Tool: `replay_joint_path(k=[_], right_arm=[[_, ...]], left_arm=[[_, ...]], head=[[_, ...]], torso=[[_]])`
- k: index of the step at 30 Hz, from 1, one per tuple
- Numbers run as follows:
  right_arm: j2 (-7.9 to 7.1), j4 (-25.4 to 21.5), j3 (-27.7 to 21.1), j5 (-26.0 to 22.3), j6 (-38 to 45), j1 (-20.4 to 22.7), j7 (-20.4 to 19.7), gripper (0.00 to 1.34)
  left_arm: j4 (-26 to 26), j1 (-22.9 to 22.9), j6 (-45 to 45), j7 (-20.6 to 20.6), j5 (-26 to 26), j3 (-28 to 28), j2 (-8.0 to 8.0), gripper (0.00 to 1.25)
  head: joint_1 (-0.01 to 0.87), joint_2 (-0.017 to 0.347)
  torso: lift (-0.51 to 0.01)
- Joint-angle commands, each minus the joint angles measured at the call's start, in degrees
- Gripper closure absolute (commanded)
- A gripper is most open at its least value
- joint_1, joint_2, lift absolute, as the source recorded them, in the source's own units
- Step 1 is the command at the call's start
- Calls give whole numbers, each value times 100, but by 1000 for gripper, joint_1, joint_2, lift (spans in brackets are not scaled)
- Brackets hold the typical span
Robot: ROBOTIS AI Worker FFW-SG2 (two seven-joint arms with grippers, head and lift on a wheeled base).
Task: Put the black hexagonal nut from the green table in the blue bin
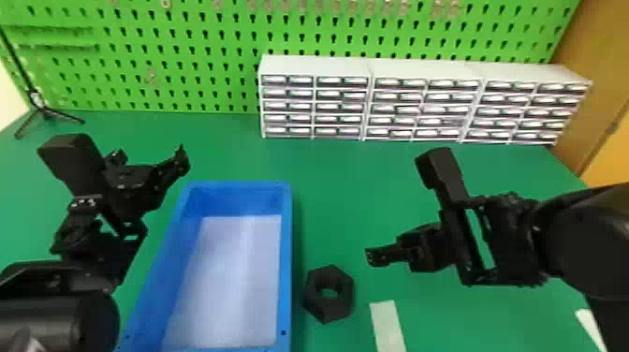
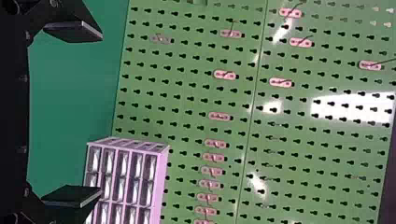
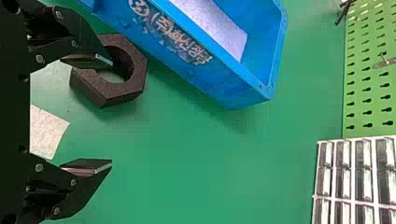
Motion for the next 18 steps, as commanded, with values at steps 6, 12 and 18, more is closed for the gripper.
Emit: replay_joint_path(k=[6, 12, 18], right_arm=[[263, 122, 35, 327, 17, -156, -9, 504], [334, 394, 193, 362, 17, -305, -9, 504], [307, 605, 387, 344, 17, -454, -9, 504]], left_arm=[[25, -20, 0, -2, -7, -25, -2, 125], [34, -28, 0, -2, -7, -43, -2, 125], [51, -55, 0, -2, -7, -51, -2, 125]], head=[[692, 8], [692, 8], [692, 8]], torso=[[-97], [-97], [-97]])
